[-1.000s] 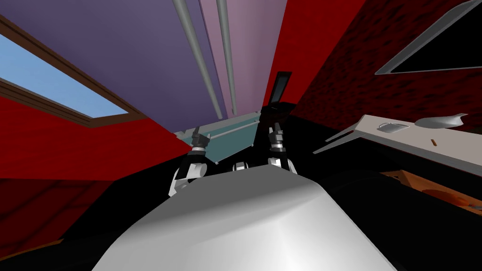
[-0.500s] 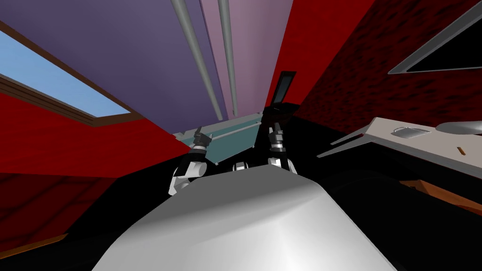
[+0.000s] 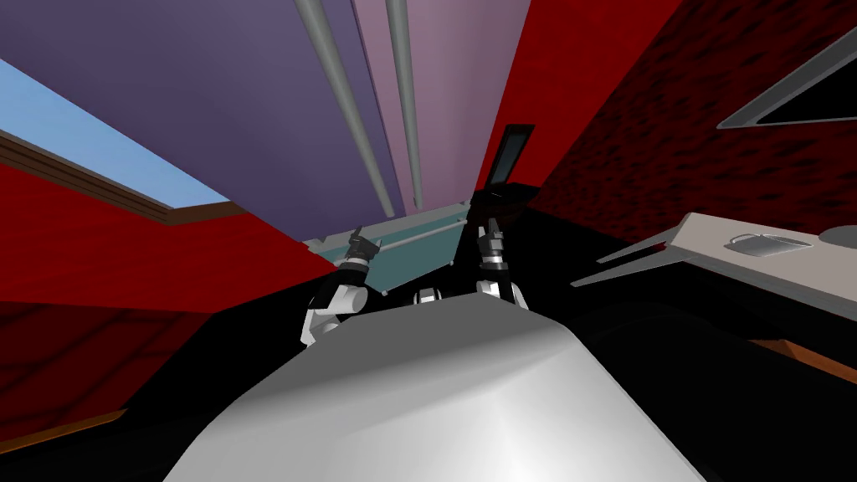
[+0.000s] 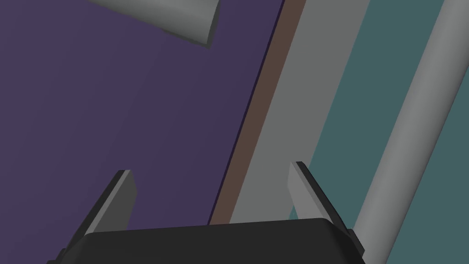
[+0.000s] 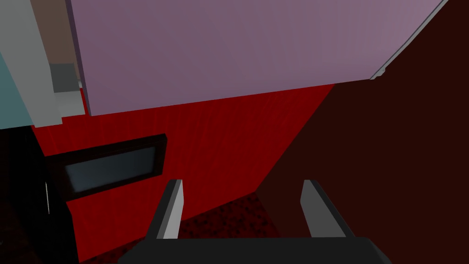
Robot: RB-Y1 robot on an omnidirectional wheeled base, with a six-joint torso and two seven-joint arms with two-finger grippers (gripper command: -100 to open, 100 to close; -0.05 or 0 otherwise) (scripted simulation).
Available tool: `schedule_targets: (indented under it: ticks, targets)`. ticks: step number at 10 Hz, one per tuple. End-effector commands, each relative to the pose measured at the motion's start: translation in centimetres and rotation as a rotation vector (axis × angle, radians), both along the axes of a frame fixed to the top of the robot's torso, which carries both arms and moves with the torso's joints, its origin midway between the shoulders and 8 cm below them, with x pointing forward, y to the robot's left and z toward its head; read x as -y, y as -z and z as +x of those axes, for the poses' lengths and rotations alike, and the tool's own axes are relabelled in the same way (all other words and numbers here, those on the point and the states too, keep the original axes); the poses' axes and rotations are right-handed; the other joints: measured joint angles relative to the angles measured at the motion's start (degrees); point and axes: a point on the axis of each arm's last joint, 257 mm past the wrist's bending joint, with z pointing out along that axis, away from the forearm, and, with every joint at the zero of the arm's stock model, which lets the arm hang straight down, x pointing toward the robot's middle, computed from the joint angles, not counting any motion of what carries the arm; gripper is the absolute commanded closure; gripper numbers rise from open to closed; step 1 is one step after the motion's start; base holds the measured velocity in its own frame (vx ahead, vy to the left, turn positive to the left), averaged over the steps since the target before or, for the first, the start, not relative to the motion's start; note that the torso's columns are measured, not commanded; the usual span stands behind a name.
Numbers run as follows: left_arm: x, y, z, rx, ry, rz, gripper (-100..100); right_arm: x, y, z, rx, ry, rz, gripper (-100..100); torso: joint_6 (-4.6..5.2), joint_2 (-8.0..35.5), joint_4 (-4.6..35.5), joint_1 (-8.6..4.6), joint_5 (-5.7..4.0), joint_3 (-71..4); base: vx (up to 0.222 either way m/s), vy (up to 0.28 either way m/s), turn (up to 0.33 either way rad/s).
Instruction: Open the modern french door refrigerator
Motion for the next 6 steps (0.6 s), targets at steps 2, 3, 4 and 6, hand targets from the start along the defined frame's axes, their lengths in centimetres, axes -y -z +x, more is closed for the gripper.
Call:
schedule_targets:
  ticks: [2, 3, 4, 6]
  targets:
    - [0.9, 1.1, 0.2, -0.075, 0.026, -0.061, -100, 0.0, 0.0, 0.0, 0.000, 0.000, 0.000, 0, 0.01, 0.0, 0.0, -0.03, -0.01, 0.0, 0.065, -0.031, 0.043]
    - [1.3, 1.2, 0.3, -0.091, 0.036, -0.087, -100, 0.0, 0.0, 0.0, 0.000, 0.000, 0.000, 0, 0.00, 0.0, 0.0, -0.04, -0.01, 0.0, 0.093, -0.040, 0.097]
    - [1.3, 1.5, 0.3, -0.103, 0.036, -0.085, -100, 0.0, 0.0, 0.0, 0.000, 0.000, 0.000, 0, 0.00, -0.1, 0.0, -0.07, -0.02, -0.1, 0.080, -0.032, 0.030]
    - [2.1, 1.8, 0.4, -0.144, 0.058, -0.136, -100, 0.0, 0.0, 0.0, 0.000, 0.000, 0.000, 0, 0.00, 0.0, 0.0, -0.03, -0.01, 0.0, 0.076, -0.031, 0.064]
